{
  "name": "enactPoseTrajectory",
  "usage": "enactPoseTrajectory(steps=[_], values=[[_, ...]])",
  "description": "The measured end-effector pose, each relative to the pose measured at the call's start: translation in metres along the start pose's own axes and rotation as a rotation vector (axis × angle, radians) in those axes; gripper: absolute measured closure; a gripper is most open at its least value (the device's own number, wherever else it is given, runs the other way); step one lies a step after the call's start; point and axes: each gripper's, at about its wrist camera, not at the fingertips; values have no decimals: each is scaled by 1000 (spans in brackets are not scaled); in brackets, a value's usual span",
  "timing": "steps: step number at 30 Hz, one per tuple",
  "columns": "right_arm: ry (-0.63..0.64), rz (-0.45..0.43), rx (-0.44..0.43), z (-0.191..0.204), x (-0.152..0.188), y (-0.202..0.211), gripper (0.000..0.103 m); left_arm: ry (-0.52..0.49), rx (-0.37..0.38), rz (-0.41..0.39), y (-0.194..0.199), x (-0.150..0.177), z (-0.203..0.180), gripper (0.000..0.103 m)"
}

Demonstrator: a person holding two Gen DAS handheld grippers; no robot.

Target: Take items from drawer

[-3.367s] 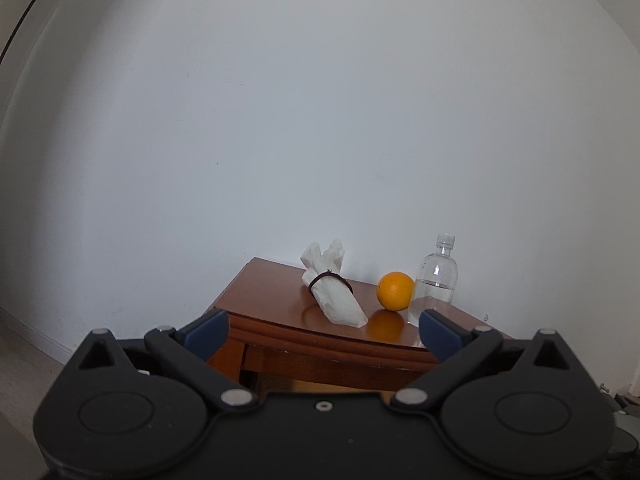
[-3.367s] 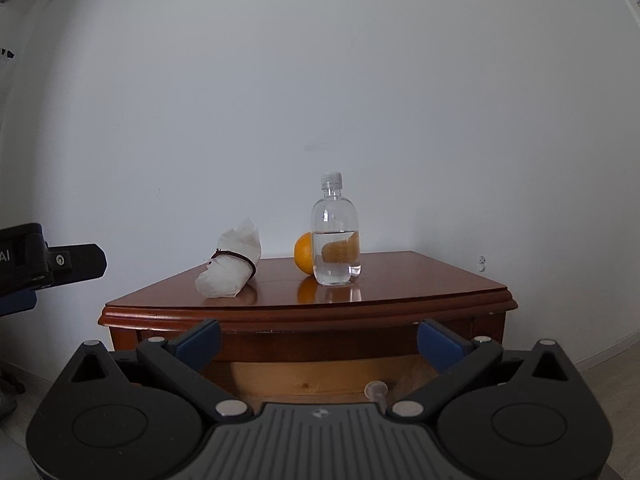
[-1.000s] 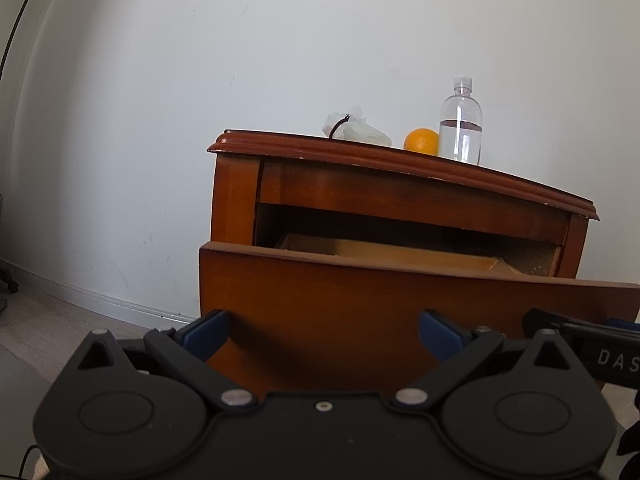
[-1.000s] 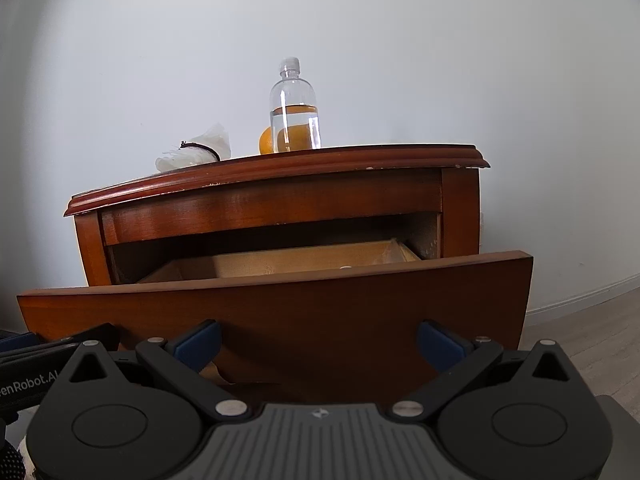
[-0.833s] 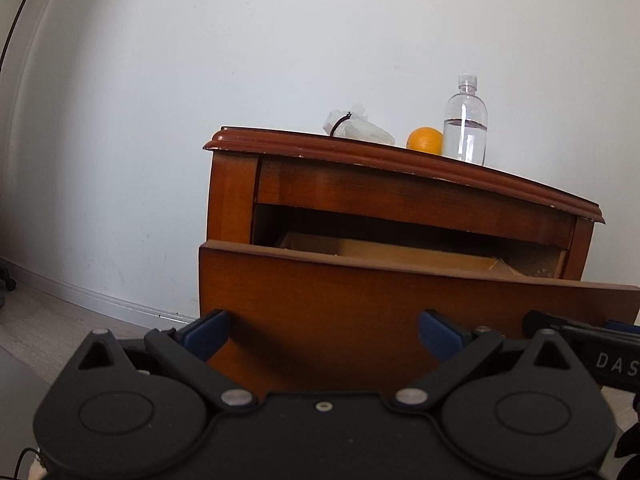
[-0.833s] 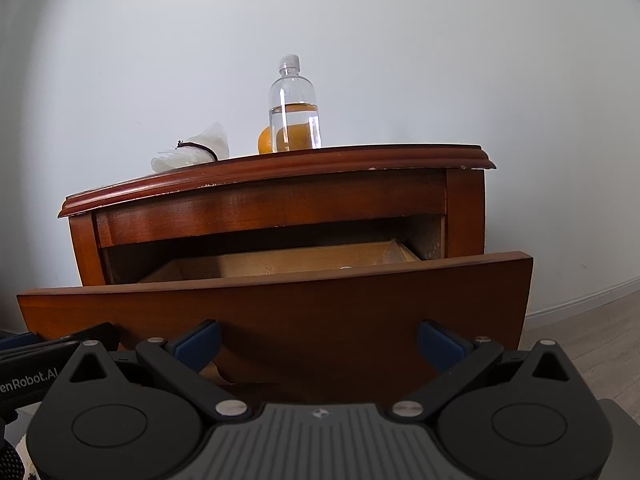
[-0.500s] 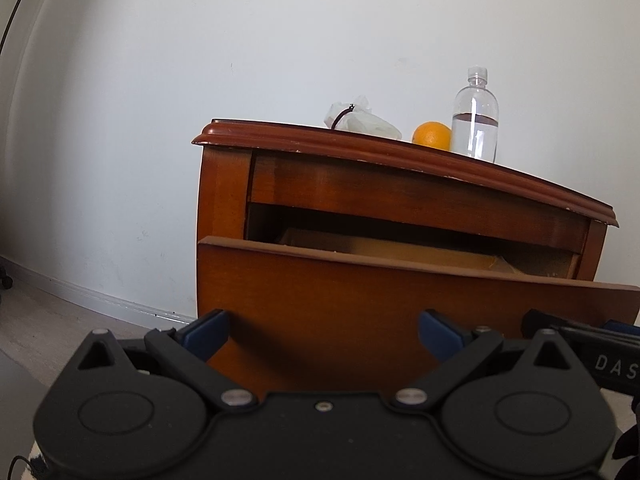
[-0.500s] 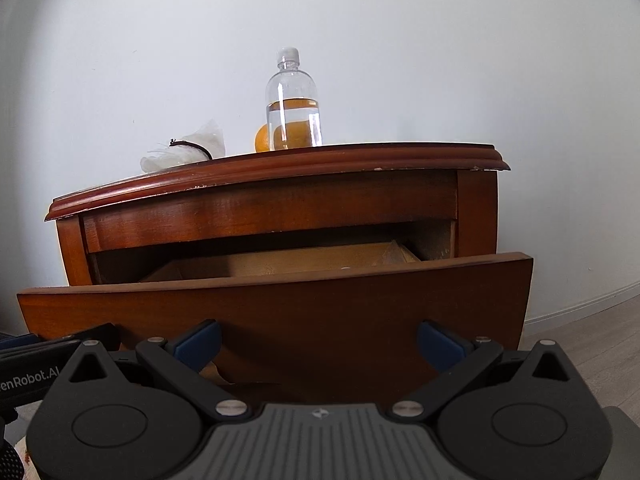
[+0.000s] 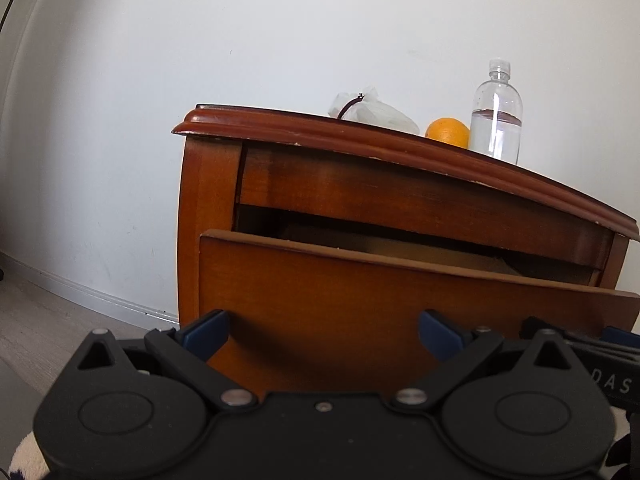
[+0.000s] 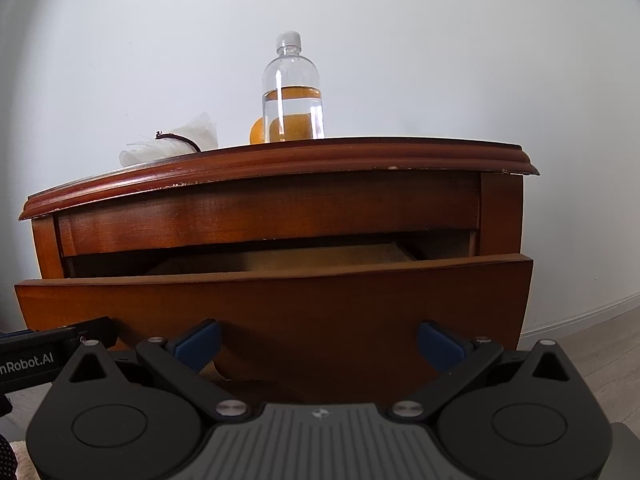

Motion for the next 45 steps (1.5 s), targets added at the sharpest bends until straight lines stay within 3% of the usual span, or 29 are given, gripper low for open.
enactPoseTrajectory(steps=[27,45], values=[[2,-13,-1,-12,-12,-58,0,28,-7,24,-60,-14,-10,1],[-16,11,-2,-15,-15,-61,0,31,1,41,-62,-15,-5,1]])
Point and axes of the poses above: each gripper's, at about its wrist camera, not at the fingertips, and y roughly against the way its jaws point, z to its left, x to its underside, and after that the axes turned 9 degrees about -x, right-handed
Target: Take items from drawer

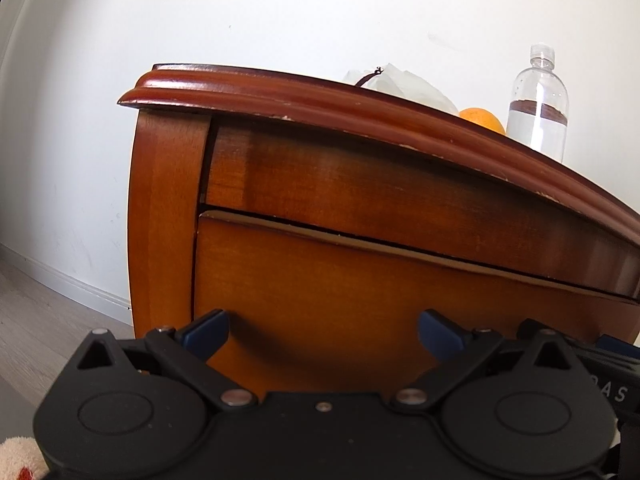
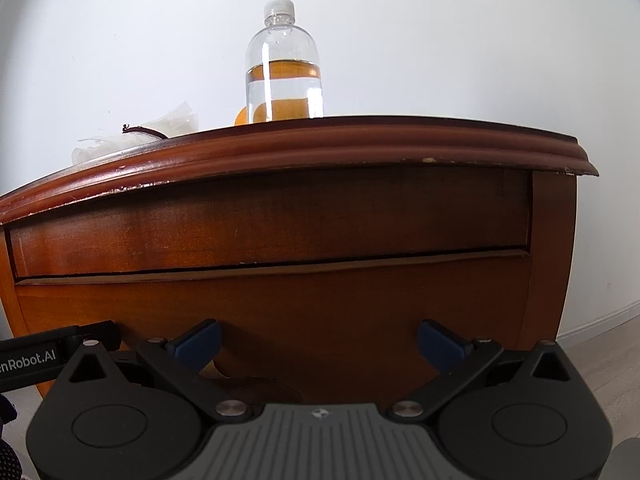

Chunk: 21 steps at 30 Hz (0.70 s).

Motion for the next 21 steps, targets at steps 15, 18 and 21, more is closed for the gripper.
enactPoseTrajectory(steps=[15,18,21], values=[[-21,26,14,5,9,80,0,0,29,35,72,10,19,1],[-18,34,9,9,15,99,0,-12,32,30,89,18,18,1],[-11,41,3,13,19,115,0,-15,32,29,106,23,18,1]])
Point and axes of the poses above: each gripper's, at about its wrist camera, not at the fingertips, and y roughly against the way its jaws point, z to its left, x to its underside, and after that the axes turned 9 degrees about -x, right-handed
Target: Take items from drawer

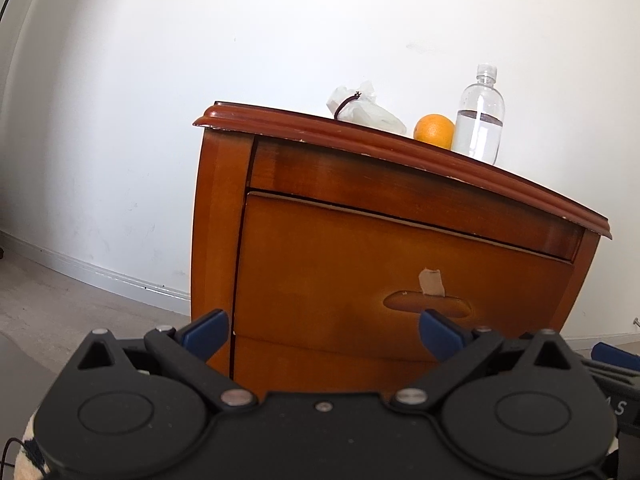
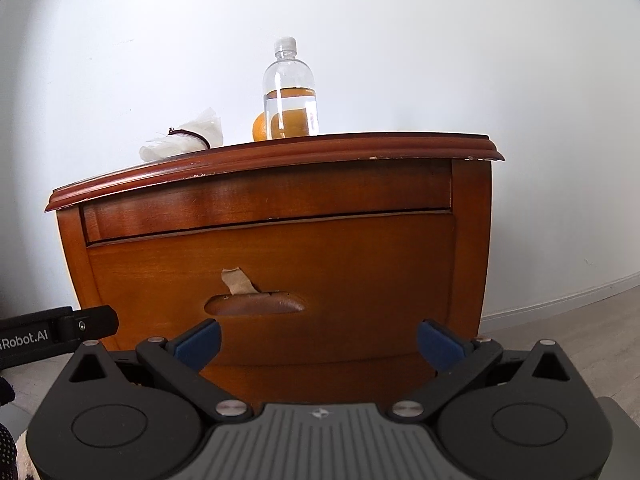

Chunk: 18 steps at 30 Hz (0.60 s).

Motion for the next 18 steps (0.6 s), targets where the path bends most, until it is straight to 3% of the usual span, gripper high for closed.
enactPoseTrajectory(steps=[9,18], values=[[12,34,-17,11,22,32,0,6,-19,35,31,16,11,1],[25,103,-41,25,44,53,0,-54,-37,100,44,38,22,0]])
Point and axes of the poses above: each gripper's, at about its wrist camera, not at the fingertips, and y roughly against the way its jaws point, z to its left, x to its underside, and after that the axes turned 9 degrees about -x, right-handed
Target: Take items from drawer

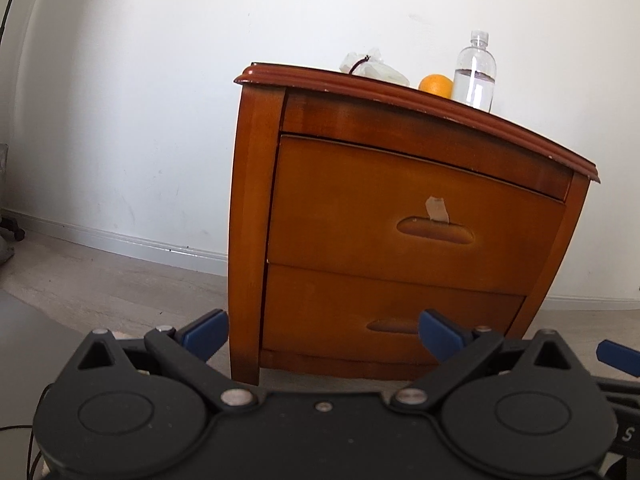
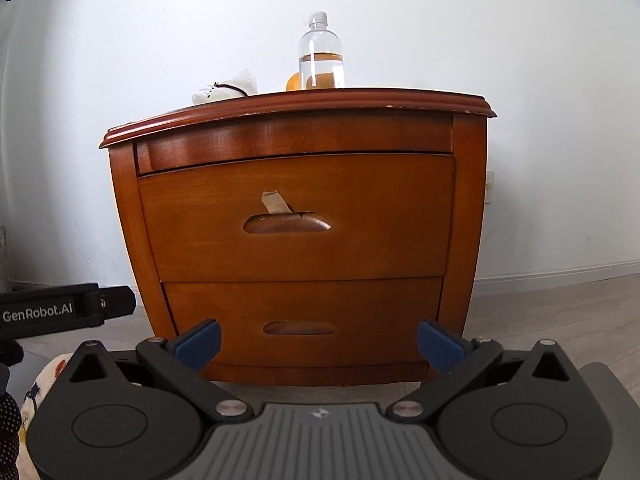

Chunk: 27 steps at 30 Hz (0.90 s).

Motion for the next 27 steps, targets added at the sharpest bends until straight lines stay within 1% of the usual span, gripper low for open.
enactPoseTrajectory(steps=[3,14,18,22,27], values=[[2,-4,20,2,-1,-1,0,1,-5,4,0,-1,2,0],[1,-10,13,4,-2,1,0,-14,7,-6,2,-4,0,0],[2,-9,8,5,-2,1,0,-9,23,-12,4,-5,1,1],[2,-10,3,7,-3,3,0,-31,56,-27,8,-6,-2,1],[1,-14,6,6,-4,3,0,-43,51,-40,11,-7,-4,1]])
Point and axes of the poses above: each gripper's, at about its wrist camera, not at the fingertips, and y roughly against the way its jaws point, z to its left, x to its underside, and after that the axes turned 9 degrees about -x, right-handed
